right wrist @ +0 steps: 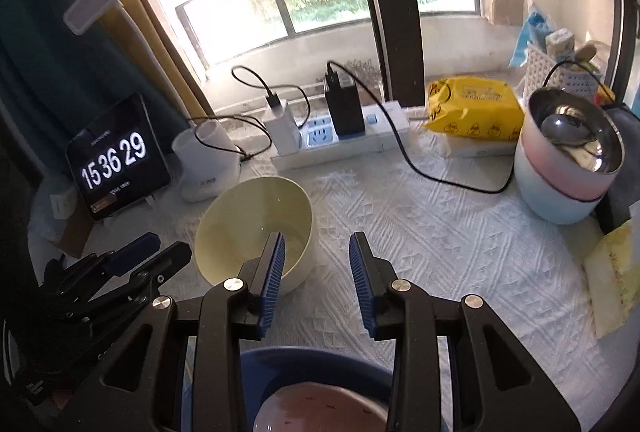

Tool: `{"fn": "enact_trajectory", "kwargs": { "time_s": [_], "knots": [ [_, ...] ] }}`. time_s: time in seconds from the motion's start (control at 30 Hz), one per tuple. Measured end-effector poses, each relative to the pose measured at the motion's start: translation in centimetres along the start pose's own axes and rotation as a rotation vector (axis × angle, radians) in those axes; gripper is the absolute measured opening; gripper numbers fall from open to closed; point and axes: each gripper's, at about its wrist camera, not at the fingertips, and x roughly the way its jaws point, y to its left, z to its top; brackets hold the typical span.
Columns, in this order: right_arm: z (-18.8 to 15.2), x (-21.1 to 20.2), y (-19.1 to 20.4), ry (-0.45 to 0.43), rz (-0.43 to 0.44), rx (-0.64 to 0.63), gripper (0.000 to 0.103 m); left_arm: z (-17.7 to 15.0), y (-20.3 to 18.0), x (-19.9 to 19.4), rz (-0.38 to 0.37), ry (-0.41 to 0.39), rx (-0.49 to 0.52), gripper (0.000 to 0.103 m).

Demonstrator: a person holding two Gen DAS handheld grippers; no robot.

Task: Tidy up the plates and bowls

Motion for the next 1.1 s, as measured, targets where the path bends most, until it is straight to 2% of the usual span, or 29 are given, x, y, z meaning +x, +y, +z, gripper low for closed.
{"fn": "enact_trajectory", "kwargs": {
  "time_s": [0.33,0.47,0.63,0.93,1.1],
  "knots": [
    [0.8,3.5,0.9,0.122,-0.006,0.012,0.036,0.2,1.4,3.0,-0.019,0.081,-0.075,0.044],
    [1.1,5.1,1.2,0.17,-0.004,0.041,0.042,0.4,1.5,4.0,-0.01,0.113,-0.076,0.044],
    [0.9,7.1,2.0,0.225,-0.008,0.069,0.042,0.6,1.1,4.8,-0.006,0.141,-0.051,0.044],
    [0.8,8.8,1.7,0.255,-0.029,0.115,0.043,0.8,0.4,5.8,0.003,0.174,-0.03,0.044],
    [0.5,9.9,1.1,0.283,-0.012,0.156,0.043,0.7,-0.1,6.3,0.007,0.191,-0.029,0.044]
  ]
}}
